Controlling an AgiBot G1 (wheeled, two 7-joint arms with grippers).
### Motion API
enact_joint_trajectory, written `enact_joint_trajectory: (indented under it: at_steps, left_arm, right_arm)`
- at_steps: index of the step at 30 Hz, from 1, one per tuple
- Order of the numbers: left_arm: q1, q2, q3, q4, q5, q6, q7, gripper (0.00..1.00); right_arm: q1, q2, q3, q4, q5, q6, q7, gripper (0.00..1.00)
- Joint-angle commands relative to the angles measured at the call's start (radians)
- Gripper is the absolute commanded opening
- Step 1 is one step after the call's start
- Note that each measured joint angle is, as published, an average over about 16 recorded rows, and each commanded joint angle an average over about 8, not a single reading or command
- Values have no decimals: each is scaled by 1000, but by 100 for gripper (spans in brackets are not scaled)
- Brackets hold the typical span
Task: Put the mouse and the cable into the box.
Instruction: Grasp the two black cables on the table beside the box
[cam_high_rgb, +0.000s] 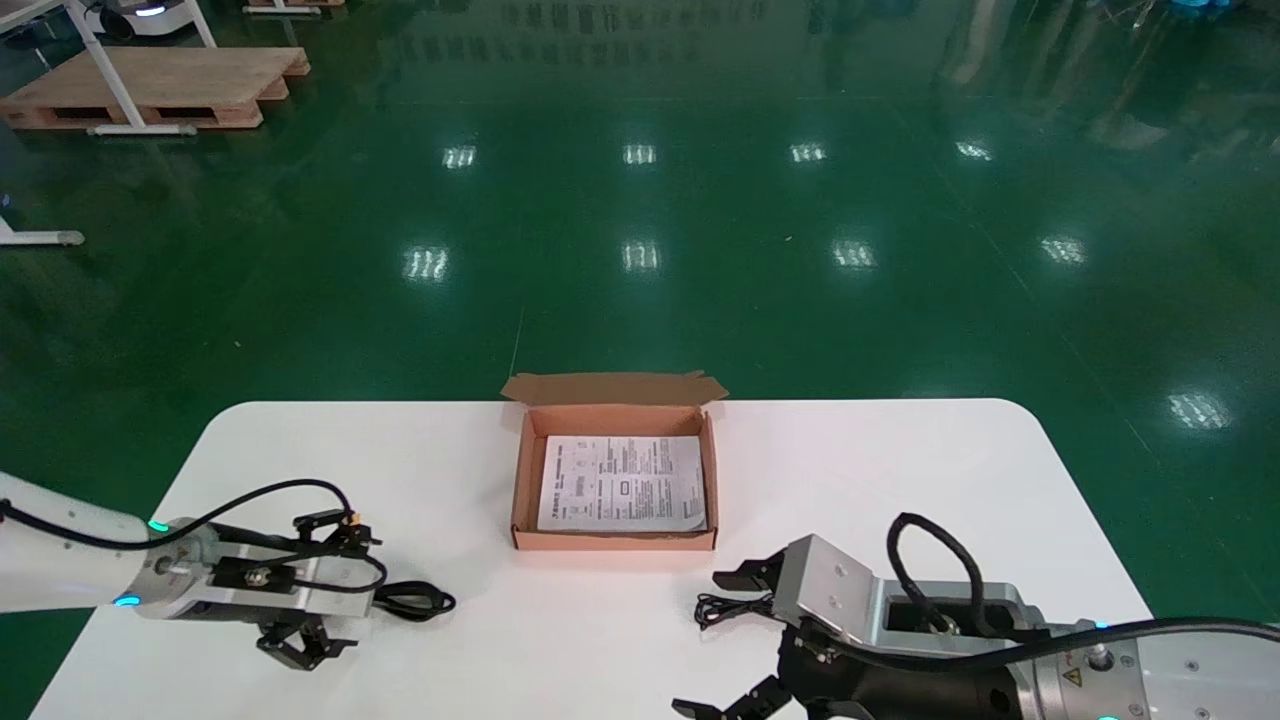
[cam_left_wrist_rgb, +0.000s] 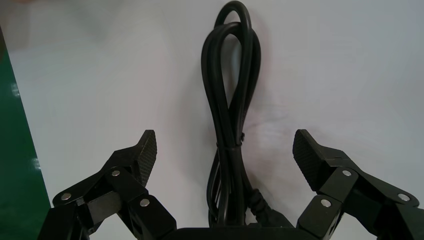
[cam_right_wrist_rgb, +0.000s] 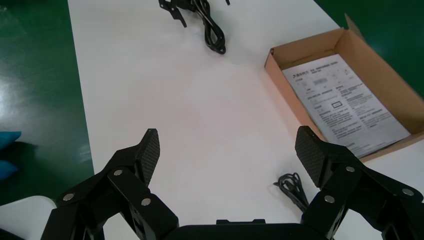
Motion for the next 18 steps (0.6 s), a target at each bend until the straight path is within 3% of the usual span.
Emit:
enact_joint_trajectory:
  at_steps: [1,12,18]
  left_arm:
    - [-19,24,-2,66,-5,-13,34,100]
    - [-58,82,-4,234,-15,-44,146,100]
    - [-77,99,-3,286,-14,-53,178,100]
  right_arm:
    - [2,1,2,1,2,-2,-3,100]
    - [9,5,4,0,-16,8,-23,100]
    - [-16,-69,-60,-35,-213,124,-48,100]
